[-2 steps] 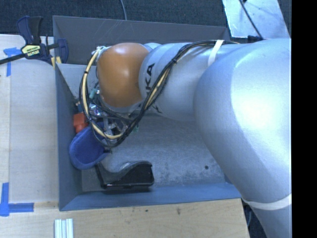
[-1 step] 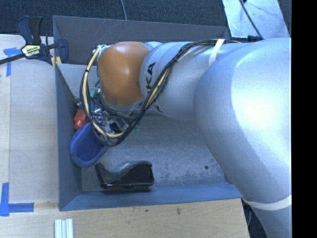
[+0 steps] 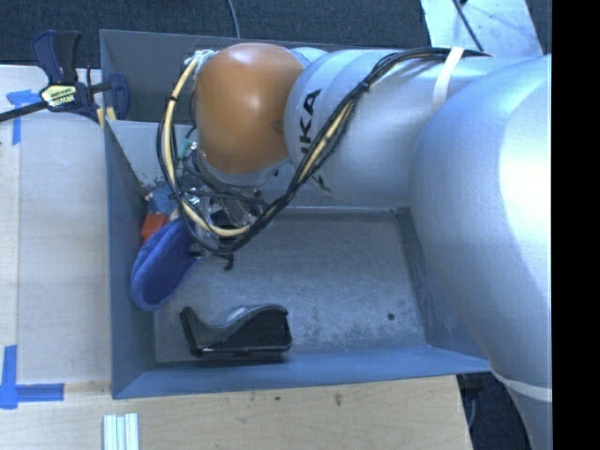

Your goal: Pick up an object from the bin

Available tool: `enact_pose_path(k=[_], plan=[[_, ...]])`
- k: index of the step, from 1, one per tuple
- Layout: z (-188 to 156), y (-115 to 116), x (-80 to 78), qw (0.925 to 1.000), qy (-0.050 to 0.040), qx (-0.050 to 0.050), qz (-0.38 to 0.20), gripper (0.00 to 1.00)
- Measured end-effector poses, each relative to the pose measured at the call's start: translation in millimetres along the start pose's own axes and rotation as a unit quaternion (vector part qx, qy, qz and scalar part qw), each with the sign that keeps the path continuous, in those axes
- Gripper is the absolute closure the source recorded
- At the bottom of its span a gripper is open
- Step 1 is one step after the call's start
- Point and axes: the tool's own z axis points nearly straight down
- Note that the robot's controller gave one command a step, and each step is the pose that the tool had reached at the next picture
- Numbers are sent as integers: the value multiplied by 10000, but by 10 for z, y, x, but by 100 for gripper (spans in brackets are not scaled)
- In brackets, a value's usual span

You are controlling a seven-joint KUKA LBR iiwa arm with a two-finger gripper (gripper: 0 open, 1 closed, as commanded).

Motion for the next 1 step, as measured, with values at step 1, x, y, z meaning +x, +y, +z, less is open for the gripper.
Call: enact_pose_path(k=[1], plan=[[-174,-7,-15,10000,14,-3,8,100]])
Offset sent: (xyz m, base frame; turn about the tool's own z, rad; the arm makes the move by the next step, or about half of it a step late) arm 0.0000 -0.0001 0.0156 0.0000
